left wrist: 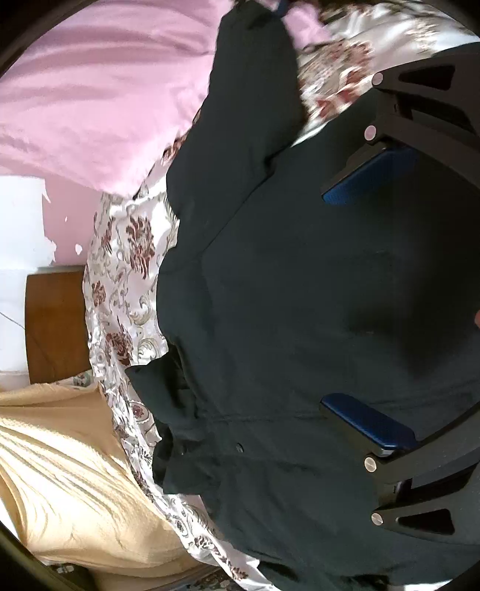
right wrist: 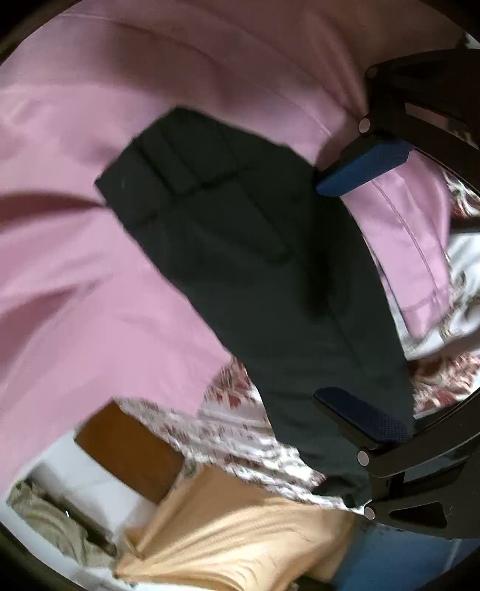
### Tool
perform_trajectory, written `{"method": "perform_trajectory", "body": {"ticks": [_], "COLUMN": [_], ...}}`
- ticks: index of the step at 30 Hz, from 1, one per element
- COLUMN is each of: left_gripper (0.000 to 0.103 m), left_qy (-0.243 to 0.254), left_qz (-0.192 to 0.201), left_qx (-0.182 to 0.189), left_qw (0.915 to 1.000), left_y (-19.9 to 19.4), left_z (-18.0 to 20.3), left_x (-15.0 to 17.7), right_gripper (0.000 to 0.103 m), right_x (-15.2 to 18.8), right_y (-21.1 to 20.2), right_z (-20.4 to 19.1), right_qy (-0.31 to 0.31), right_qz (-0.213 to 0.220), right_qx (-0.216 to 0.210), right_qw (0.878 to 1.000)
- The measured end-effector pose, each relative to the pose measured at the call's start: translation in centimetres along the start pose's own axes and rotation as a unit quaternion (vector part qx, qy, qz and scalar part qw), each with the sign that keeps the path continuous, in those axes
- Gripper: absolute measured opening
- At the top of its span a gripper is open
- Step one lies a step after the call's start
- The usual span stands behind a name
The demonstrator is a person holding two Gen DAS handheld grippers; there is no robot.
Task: Fold large clothes
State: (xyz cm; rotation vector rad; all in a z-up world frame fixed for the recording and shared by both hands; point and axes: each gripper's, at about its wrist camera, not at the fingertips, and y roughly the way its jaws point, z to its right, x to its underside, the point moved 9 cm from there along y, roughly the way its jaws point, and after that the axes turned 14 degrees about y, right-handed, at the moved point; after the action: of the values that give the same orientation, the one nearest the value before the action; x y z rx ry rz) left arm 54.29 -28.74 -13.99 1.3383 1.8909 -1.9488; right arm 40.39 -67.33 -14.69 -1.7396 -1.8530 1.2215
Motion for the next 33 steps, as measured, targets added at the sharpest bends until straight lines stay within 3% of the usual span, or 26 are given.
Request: {"method": "perform_trajectory", "body": {"ticks": [4, 7, 8, 9, 12, 15, 20, 23, 28, 33], "left_gripper": [0.103, 0.103, 0.103, 0.103, 0.103, 0.103, 0.103, 0.103, 0.103, 0.103], "left_qy": [-0.021, -0.033, -0.036, -0.039, -0.045, -0.045, -0.036, -0.046, -0.071, -0.098], "left_qz": [-0.008, -0.019, -0.026, -0.034, -0.065, -0.074, -0.081, -0.068, -0.054, -0.050], "left_qx": [-0.001, 0.000, 0.002, 0.004, 0.017, 0.025, 0.028, 0.064, 0.084, 0.076], "left_qw": [0.9998, 0.9993, 0.9990, 0.9986, 0.9967, 0.9959, 0.9957, 0.9946, 0.9925, 0.9910], "left_y": [2.8, 4.7, 5.3, 5.9, 7.6, 8.6, 9.5, 8.5, 5.5, 1.9], "left_z": [-0.5, -0.6, -0.5, -0.5, -0.2, -0.1, -0.1, -0.6, -4.7, -11.3], "left_x": [-1.3, -1.4, -1.2, -0.9, 0.2, 0.9, 1.3, 1.0, 1.6, 3.2], "right_gripper": [0.101, 0.088, 0.075, 0.054, 0.026, 0.013, 0.009, 0.009, 0.009, 0.009], "right_x": [-0.6, -1.8, -1.8, -1.9, -2.2, -2.5, -2.2, -0.5, 4.5, 11.9], "right_y": [1.6, 2.2, 2.0, 2.0, 1.9, 1.0, -2.2, -3.7, -5.2, -5.8], "right_z": [0.3, 0.4, 0.5, 0.6, 0.8, -1.4, -9.3, -15.5, -25.6, -31.6], "right_qy": [0.026, 0.062, 0.070, 0.074, 0.065, 0.020, -0.111, -0.195, -0.295, -0.381], "right_qz": [0.020, 0.040, 0.048, 0.059, 0.083, 0.110, 0.166, 0.183, 0.162, 0.123], "right_qx": [0.014, 0.010, 0.013, 0.020, 0.048, 0.049, 0.032, 0.003, -0.091, -0.151], "right_qw": [0.999, 0.997, 0.996, 0.995, 0.993, 0.992, 0.979, 0.964, 0.937, 0.904]}}
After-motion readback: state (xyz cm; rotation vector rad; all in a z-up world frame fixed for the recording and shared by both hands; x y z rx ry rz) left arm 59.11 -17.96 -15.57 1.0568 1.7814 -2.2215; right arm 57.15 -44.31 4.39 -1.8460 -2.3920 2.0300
